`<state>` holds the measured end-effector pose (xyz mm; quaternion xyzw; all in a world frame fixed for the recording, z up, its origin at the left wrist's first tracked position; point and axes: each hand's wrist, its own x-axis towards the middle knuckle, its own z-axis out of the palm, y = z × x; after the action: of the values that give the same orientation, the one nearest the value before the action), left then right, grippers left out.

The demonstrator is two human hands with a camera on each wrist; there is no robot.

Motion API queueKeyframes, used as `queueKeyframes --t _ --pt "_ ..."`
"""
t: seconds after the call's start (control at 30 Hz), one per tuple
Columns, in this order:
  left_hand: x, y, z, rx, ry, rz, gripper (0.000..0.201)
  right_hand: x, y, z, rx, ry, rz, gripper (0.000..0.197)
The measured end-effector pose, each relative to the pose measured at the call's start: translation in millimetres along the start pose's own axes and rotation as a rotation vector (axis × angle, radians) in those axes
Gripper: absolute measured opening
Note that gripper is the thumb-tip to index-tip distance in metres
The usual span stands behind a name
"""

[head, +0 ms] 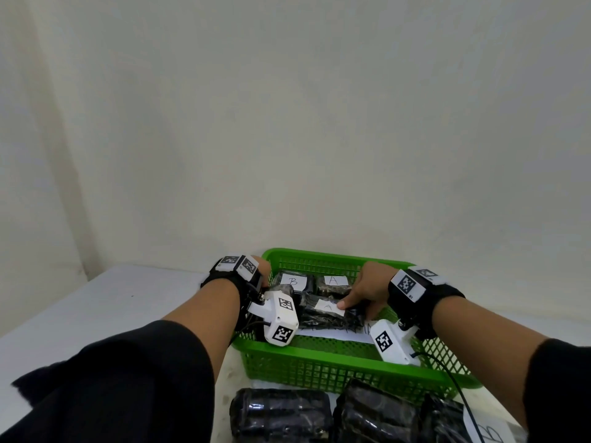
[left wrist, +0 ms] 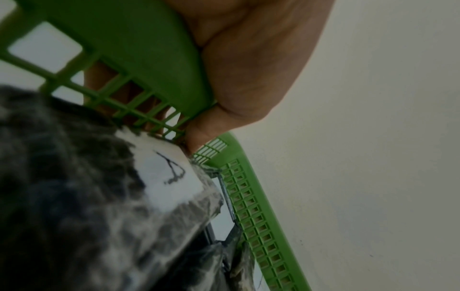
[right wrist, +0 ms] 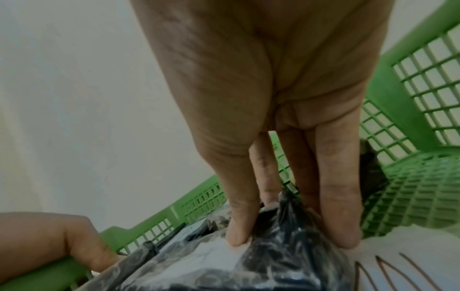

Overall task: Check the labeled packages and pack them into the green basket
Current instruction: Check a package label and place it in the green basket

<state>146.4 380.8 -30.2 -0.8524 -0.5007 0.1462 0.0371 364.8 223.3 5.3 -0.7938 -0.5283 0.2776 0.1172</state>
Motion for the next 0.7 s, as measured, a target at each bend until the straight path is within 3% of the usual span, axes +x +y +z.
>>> queueKeyframes --t 0.4,0.6,0.7 --pt "0 2 -1 -0.013 -0.024 -0.018 0.029 -4 -2 -1 -0.012 -0.009 0.023 0.044" --pt "1 1 -2 0.016 -0.018 0.002 0.023 -11 -3 -13 0.044 -0.004 0.046 0.055" --pt "0 0 -2 0.003 -0.001 -0.008 0.019 -21 -4 -26 0.107 0.027 0.006 0.039"
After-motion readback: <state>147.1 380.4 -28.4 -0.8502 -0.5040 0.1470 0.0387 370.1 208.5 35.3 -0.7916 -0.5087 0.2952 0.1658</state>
